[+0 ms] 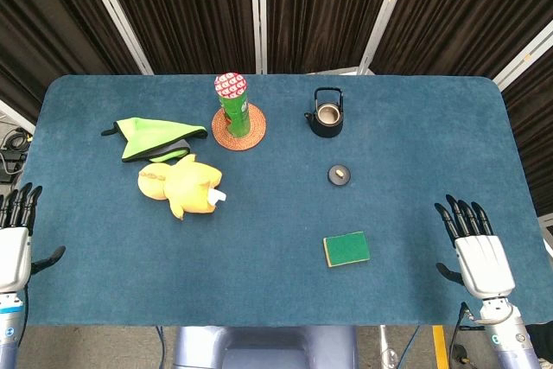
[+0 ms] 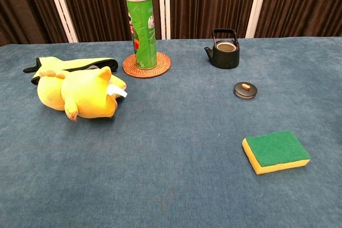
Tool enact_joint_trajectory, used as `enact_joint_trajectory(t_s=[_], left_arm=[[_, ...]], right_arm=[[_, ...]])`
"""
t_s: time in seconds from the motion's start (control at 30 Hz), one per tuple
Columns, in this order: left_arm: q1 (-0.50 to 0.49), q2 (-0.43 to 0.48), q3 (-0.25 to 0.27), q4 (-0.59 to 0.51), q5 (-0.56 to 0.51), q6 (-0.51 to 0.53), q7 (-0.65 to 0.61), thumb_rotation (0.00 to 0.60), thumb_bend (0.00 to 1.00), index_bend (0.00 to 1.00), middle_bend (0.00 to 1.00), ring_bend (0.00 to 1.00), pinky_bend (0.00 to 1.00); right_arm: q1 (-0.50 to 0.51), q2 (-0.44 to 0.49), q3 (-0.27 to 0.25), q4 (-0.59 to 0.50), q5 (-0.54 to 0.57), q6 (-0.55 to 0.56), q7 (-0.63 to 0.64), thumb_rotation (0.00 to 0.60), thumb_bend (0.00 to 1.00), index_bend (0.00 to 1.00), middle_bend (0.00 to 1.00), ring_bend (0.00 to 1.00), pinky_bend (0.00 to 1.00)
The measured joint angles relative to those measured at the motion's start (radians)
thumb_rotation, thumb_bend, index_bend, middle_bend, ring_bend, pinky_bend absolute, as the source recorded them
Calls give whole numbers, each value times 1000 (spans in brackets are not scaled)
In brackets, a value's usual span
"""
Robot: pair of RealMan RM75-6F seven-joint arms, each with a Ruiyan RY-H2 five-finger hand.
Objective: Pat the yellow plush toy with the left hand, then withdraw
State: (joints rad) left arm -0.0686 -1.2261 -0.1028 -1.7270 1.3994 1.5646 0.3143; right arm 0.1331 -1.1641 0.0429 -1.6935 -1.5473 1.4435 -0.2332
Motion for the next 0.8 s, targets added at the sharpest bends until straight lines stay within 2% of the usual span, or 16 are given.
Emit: enact_joint_trajectory(t_s=[0.8], left_arm=[[-6, -8, 0, 8, 0, -8, 3, 600, 139, 0, 0, 0, 0]], right_arm=[[-4, 6, 2, -4, -3, 9, 16, 600, 117, 0, 0, 0, 0]])
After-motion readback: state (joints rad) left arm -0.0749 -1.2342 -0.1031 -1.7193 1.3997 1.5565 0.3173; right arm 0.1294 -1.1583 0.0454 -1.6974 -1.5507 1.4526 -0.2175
